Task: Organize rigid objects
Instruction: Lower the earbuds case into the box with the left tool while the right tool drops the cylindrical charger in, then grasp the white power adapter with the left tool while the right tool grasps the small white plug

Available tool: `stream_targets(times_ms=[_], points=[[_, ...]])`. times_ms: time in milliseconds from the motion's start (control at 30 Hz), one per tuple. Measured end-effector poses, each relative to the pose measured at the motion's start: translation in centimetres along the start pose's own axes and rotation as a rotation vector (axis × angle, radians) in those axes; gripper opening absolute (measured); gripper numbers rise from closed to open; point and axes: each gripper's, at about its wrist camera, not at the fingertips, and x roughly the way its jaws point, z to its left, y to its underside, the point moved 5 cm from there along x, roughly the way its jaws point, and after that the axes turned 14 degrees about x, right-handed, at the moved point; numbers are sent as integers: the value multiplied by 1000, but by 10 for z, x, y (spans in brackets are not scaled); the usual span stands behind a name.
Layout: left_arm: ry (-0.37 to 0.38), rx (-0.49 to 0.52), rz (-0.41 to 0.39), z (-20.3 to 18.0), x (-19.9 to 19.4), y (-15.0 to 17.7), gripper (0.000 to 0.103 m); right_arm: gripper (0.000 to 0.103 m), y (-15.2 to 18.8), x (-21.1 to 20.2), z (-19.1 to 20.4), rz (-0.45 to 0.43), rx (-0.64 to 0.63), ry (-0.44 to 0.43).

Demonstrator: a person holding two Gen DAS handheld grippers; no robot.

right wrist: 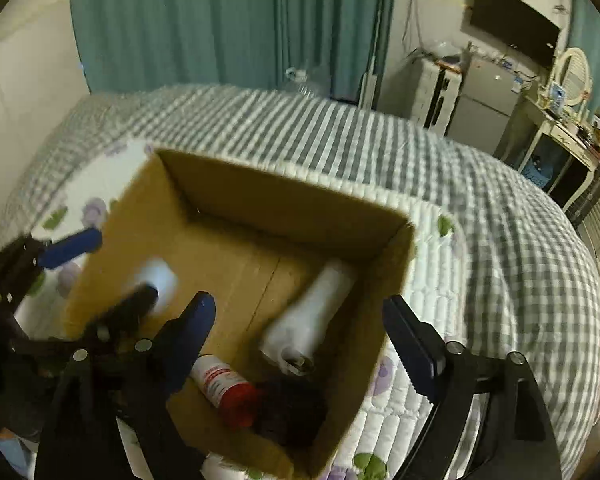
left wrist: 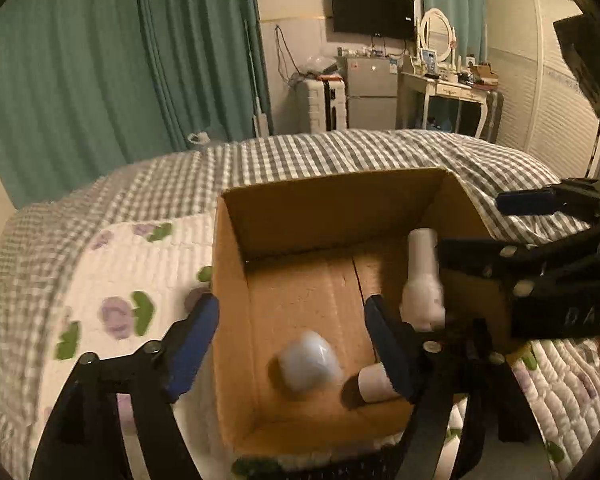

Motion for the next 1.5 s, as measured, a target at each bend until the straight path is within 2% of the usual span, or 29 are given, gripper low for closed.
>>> stream_targets(times_ms=[67, 200, 333, 500, 667, 800, 900, 1067, 1200, 1300, 1333, 1500], points=[[-33, 14, -10, 0, -21, 4, 79, 86, 5, -21, 0, -23, 10, 24], [-18, 4, -16, 1, -67, 15, 79, 86, 24, -67, 6, -40, -8, 53], [-35, 4, -34, -2, -107, 30, 79, 86, 49, -111, 14, -85, -58, 102], [-24, -45, 3, -11, -122, 54, 79, 86, 92, -138, 20, -65, -78, 67], [-37, -113, 68, -28, -111, 82, 79, 86, 126, -128, 17, -46, -114, 80], [30, -159, 144, -48, -87, 105, 79, 86, 137, -97, 5, -2, -80, 55], [84, -168, 168, -65, -66, 119, 79, 86, 143, -76, 0, 15, -68, 55], [116, -167, 248, -91, -29, 142, 79, 86, 159, -39, -16, 99, -10, 42], [123, -167, 312, -102, -7, 155, 79, 86, 169, -22, -23, 144, -2, 88], [111, -150, 304, -107, -4, 157, 74, 86, 171, -18, -23, 154, -4, 99], [134, -149, 291, -109, -6, 156, 60, 86, 171, -17, -23, 154, 0, 97], [162, -174, 277, -103, -18, 156, 54, 86, 171, -21, -22, 141, 5, 86]])
